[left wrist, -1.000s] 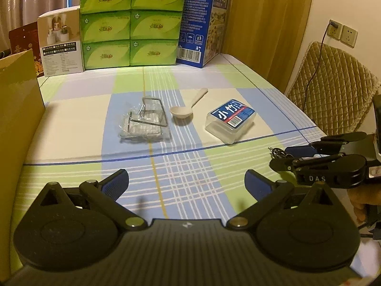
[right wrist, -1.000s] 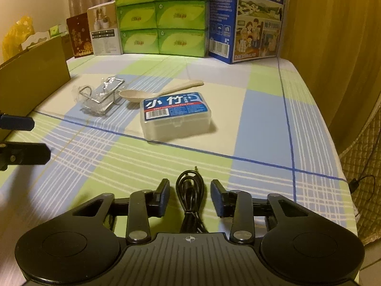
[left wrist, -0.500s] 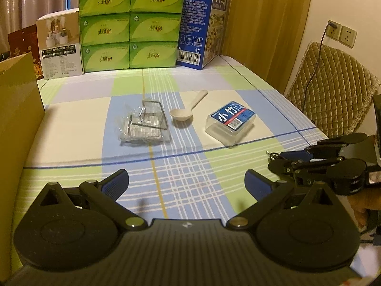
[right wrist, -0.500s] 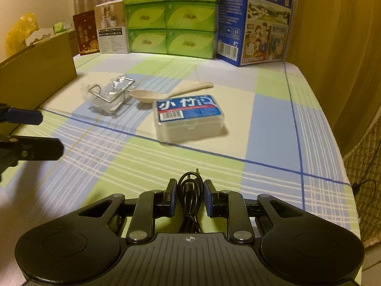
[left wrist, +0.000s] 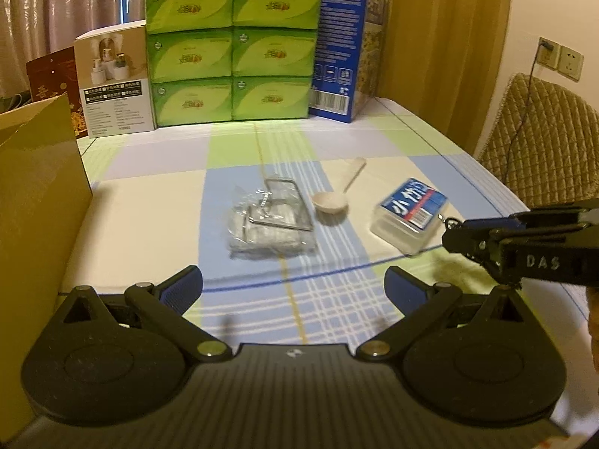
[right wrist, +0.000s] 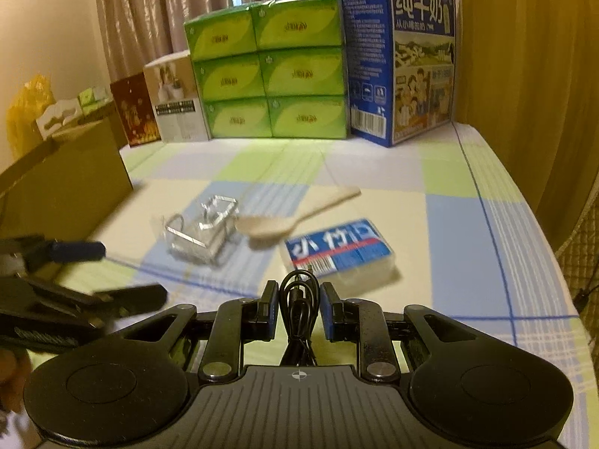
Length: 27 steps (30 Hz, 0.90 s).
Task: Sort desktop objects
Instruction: 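Grasp the plastic-wrapped wire rack with the left tool while the right tool holds the cable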
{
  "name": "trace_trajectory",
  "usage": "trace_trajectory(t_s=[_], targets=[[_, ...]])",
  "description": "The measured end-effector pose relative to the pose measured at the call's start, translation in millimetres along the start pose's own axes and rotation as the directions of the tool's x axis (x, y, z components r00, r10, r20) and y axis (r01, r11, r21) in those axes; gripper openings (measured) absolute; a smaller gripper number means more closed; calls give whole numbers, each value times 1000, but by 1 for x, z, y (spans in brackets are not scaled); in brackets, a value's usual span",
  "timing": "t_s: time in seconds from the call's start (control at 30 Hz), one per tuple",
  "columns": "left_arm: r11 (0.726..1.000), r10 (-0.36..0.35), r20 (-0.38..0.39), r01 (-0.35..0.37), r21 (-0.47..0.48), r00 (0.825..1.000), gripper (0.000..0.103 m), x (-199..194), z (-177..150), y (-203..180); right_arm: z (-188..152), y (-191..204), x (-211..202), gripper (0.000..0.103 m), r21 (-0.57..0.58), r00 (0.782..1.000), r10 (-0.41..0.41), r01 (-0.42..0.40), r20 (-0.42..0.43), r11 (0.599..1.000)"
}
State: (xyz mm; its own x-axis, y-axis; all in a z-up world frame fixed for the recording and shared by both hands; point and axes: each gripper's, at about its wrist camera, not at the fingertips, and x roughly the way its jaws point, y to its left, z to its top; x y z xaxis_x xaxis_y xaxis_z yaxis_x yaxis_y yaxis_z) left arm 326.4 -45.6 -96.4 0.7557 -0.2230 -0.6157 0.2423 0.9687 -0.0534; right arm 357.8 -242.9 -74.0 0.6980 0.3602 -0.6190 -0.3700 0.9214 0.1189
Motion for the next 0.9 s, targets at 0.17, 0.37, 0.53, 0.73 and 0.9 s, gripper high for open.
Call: trace_trajectory(t_s=[0.17, 0.37, 0.53, 0.73, 0.9], targets=[[1000, 12, 7, -12, 1, 1000, 102, 13, 4, 8, 9, 7, 12, 20, 15, 1000, -2, 2, 8, 1000], [999, 40, 24, -40, 23, 999, 101, 29, 8, 12, 18, 4, 25, 20, 45, 1000, -23, 22, 17, 999], [998, 37, 32, -38, 55, 999, 100, 46, 13, 9, 23, 2, 35, 20, 52, 999, -33, 32, 25, 998], [999, 34, 32, -35, 35, 999, 92, 63, 19, 11, 27, 6, 45, 20, 25, 998, -45, 44, 33, 999], [999, 30, 23, -31, 34, 999, 86, 74, 19, 11, 27, 6, 50, 20, 18, 998, -48, 47, 32, 999]])
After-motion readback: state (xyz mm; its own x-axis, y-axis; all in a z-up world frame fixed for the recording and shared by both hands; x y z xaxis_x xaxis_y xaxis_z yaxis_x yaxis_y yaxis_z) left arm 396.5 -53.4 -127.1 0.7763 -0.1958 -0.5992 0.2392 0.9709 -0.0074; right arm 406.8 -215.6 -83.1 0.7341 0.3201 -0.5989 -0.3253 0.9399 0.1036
